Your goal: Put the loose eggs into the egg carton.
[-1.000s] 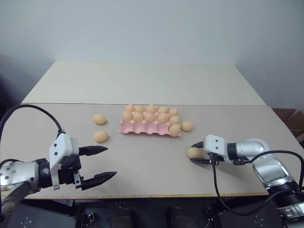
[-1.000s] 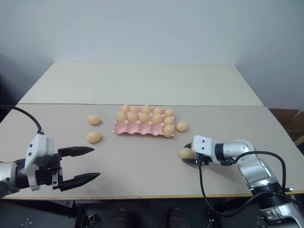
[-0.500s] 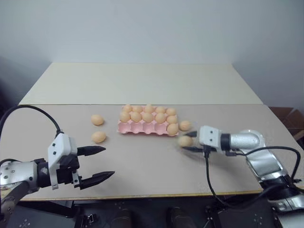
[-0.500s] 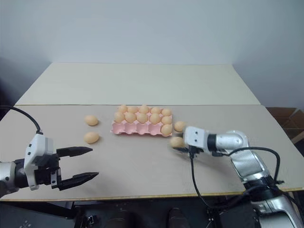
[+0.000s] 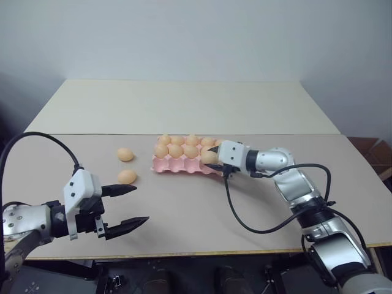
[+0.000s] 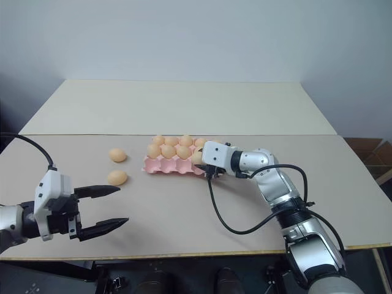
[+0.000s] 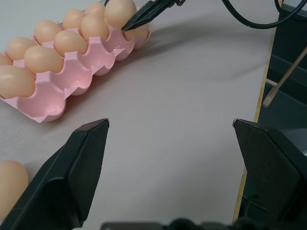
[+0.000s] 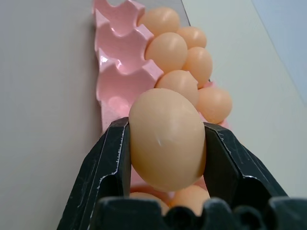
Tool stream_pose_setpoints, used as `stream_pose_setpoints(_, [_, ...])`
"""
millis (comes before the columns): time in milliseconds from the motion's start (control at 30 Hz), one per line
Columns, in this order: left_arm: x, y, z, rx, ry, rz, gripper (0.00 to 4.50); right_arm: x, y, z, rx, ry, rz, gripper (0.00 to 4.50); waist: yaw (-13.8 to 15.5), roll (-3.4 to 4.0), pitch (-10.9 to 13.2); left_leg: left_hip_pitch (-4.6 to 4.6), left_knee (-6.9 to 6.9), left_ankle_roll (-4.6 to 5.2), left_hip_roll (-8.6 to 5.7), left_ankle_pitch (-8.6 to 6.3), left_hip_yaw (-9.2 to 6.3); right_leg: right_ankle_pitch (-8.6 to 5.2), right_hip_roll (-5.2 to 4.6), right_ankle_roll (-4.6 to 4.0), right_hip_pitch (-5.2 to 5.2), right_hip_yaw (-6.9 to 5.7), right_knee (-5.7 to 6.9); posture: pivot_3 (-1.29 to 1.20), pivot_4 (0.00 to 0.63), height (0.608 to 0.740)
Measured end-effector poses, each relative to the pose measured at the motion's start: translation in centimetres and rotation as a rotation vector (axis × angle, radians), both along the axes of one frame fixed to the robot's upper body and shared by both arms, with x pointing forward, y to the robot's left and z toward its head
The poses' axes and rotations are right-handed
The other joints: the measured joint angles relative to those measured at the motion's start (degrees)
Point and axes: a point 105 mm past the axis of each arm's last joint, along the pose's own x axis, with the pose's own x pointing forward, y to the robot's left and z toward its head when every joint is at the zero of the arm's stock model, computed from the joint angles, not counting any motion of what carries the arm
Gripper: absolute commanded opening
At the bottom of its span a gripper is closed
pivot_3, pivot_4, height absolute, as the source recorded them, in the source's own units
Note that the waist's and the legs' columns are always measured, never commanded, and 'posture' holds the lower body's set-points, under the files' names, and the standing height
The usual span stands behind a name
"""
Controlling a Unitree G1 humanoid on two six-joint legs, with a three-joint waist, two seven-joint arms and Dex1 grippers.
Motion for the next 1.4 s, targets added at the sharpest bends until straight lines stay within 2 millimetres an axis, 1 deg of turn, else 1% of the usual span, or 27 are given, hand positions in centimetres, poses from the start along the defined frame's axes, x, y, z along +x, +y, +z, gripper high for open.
stream_pose_setpoints(33, [0.0, 0.0, 0.0, 0.0, 0.001, 0.001, 4.5, 0.1, 0.1, 0.0, 0.002, 0.0, 0.0, 2.61, -0.01, 0.0, 0.0, 0.02, 0.0, 0.0, 0.01, 0.0, 0.0, -0.02, 0.01, 0.02, 0.01, 0.0, 0.01, 0.0, 0.15, 0.74])
stream_pose_setpoints(67, [0.0, 0.0, 0.0, 0.0, 0.0, 0.004, 4.5, 0.1, 0.2, 0.0, 0.005, 0.0, 0.008, 2.79, -0.02, 0.0, 0.0, 0.04, 0.0, 0.0, 0.02, 0.0, -0.01, -0.03, 0.02, 0.05, 0.03, 0.0, 0.02, 0.0, 0.15, 0.74])
stream_pose_setpoints(233, [0.1, 0.1, 0.0, 0.0, -0.004, 0.015, 4.5, -0.3, 0.7, -0.1, -0.001, -0.01, 0.048, 4.47, -0.01, 0.01, 0.0, 0.06, 0.0, 0.0, 0.02, 0.0, 0.0, -0.14, 0.02, 0.24, 0.03, 0.02, 0.05, 0.0, 0.15, 0.74])
stream_pose_setpoints(433, [0.2, 0.1, 0.0, 0.0, -0.006, 0.015, 4.5, -0.8, 0.5, -0.3, -0.007, -0.019, 0.057, 4.47, 0.07, 0.01, 0.0, 0.05, -0.01, 0.0, 0.02, 0.0, 0.0, -0.14, 0.01, 0.24, 0.03, 0.01, 0.04, 0.0, 0.15, 0.74])
stream_pose_setpoints(467, [0.2, 0.0, 0.0, 0.0, -0.006, 0.013, 4.5, -1.1, 0.1, -0.4, -0.009, -0.024, 0.057, 4.47, 0.19, 0.01, 0.0, 0.03, -0.01, 0.0, 0.01, 0.0, -0.01, -0.15, 0.0, 0.24, 0.03, -0.01, 0.04, 0.0, 0.15, 0.74])
stream_pose_setpoints(533, [0.2, 0.0, 0.0, -0.001, -0.007, 0.011, 4.5, -2.2, -1.3, -0.8, -0.008, -0.007, 0.061, 4.47, 0.52, 0.01, 0.01, 0.02, -0.02, 0.0, -0.02, 0.0, -0.01, -0.16, -0.05, 0.26, 0.06, -0.04, -0.01, 0.0, 0.15, 0.74])
stream_pose_setpoints(633, [0.2, -0.1, 0.0, -0.001, -0.006, 0.011, 4.5, -3.4, -4.3, -0.8, 0.005, 0.043, 0.033, 4.47, 0.57, 0.01, 0.01, 0.02, -0.01, 0.0, -0.04, 0.0, 0.03, -0.16, -0.09, 0.28, 0.08, 0.01, -0.08, 0.0, 0.15, 0.74])
stream_pose_setpoints(700, [0.1, -0.1, 0.0, -0.001, -0.006, 0.008, 4.5, -4.1, -6.9, -0.7, -0.008, 0.081, -0.008, 4.47, 0.59, 0.01, 0.01, 0.06, -0.01, 0.0, -0.04, 0.0, 0.03, -0.17, -0.08, 0.28, 0.09, 0.0, -0.07, 0.0, 0.15, 0.74])
stream_pose_setpoints(800, [0.1, -0.2, -0.1, -0.002, 0.0, 0.007, 4.5, -5.5, -11.8, -0.8, -0.058, 0.163, -0.097, 4.47, 0.93, 0.03, 0.02, 0.12, -0.02, 0.0, -0.02, 0.0, 0.02, -0.19, -0.05, 0.29, 0.11, -0.01, -0.06, 0.0, 0.15, 0.74])
stream_pose_setpoints(867, [0.1, -0.1, -0.1, -0.004, 0.0, 0.007, 4.5, -6.1, -13.8, -0.4, -0.065, 0.189, -0.138, 4.47, 0.81, 0.03, 0.02, 0.22, -0.02, 0.0, 0.01, 0.0, 0.04, -0.19, -0.02, 0.29, 0.13, 0.04, -0.03, 0.0, 0.15, 0.74])
stream_pose_setpoints(900, [0.2, -0.1, -0.1, -0.005, -0.002, 0.007, 4.5, -6.3, -14.3, -0.1, -0.07, 0.194, -0.147, 4.47, 0.58, 0.03, 0.02, 0.25, -0.02, 0.0, 0.02, 0.0, 0.05, -0.18, -0.01, 0.28, 0.14, 0.06, -0.02, 0.0, 0.15, 0.74])
stream_pose_setpoints(1033, [0.7, 0.3, 0.1, -0.012, -0.009, 0.023, 4.5, -7.0, -14.8, 0.3, -0.075, 0.201, -0.15, 4.47, -0.04, 0.03, 0.02, 0.33, -0.02, 0.0, 0.03, 0.0, 0.04, -0.18, 0.01, 0.28, 0.15, 0.07, 0.07, 0.0, 0.15, 0.74])
stream_pose_setpoints(1167, [1.0, 0.7, 0.0, -0.008, -0.006, 0.039, 4.5, -7.0, -14.8, 0.1, -0.071, 0.202, -0.153, 4.47, 0.09, 0.04, 0.02, 0.26, -0.01, 0.0, -0.01, 0.0, 0.04, -0.18, -0.03, 0.28, 0.13, 0.09, 0.04, 0.0, 0.15, 0.74])
stream_pose_setpoints(1233, [1.2, 0.8, 0.1, -0.009, -0.008, 0.04, 4.5, -6.3, -14.2, 0.7, -0.043, 0.176, -0.146, 4.47, 0.01, 0.03, 0.02, 0.24, 0.0, 0.0, -0.01, 0.0, 0.06, -0.17, -0.03, 0.29, 0.13, 0.1, 0.0, 0.0, 0.15, 0.74])
stream_pose_setpoints(1300, [1.4, 0.7, 0.2, -0.002, -0.018, 0.033, 4.5, -5.0, -13.4, 1.0, -0.009, 0.156, -0.149, 4.47, -0.07, 0.03, 0.02, 0.24, 0.0, 0.0, -0.01, 0.0, 0.06, -0.17, -0.02, 0.29, 0.13, 0.1, 0.0, 0.0, 0.15, 0.74])
stream_pose_setpoints(1400, [1.5, 0.4, 0.3, -0.001, -0.021, 0.015, 4.5, -3.0, -12.2, 0.6, 0.016, 0.141, -0.152, 4.47, -0.01, 0.03, 0.02, 0.2, -0.01, 0.0, -0.01, 0.0, 0.04, -0.17, 0.0, 0.28, 0.1, 0.09, 0.01, 0.0, 0.15, 0.74])
